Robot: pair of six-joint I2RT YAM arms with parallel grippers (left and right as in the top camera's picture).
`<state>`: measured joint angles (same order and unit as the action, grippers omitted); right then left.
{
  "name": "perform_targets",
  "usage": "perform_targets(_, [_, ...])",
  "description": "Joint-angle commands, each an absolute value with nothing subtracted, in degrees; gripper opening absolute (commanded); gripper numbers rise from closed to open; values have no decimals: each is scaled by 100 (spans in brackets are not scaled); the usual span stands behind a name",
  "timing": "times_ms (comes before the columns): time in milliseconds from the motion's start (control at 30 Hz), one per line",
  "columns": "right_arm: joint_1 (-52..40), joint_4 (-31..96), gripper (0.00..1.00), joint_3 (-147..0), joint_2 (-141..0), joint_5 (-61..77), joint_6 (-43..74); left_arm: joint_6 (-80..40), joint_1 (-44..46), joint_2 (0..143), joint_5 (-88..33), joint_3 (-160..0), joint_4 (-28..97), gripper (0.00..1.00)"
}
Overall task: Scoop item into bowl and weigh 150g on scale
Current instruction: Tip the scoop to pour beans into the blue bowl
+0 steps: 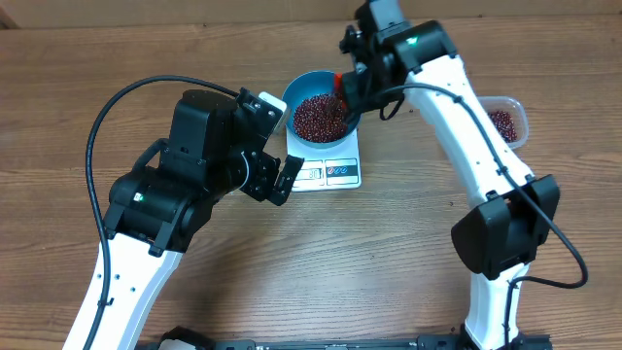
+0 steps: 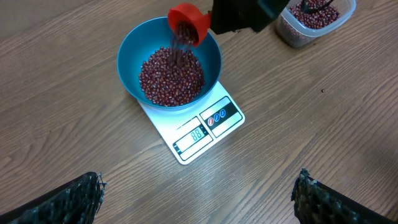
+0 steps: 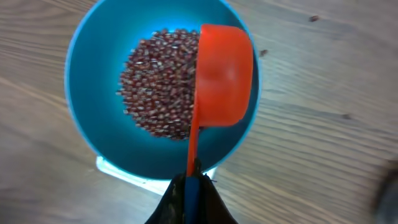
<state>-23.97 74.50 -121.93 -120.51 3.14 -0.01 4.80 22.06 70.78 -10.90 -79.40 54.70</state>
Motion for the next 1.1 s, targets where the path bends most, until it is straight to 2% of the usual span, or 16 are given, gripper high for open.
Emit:
perform_targets(0, [-2519,7408,4,-12379,-11968,-646,54,449,2176,7098,-1052,-8042,5470,100])
perform_targets(1067, [-2749,7288,4,-12379,-11959,-642,-12,449,2176,7098,-1052,-8042,5470,100])
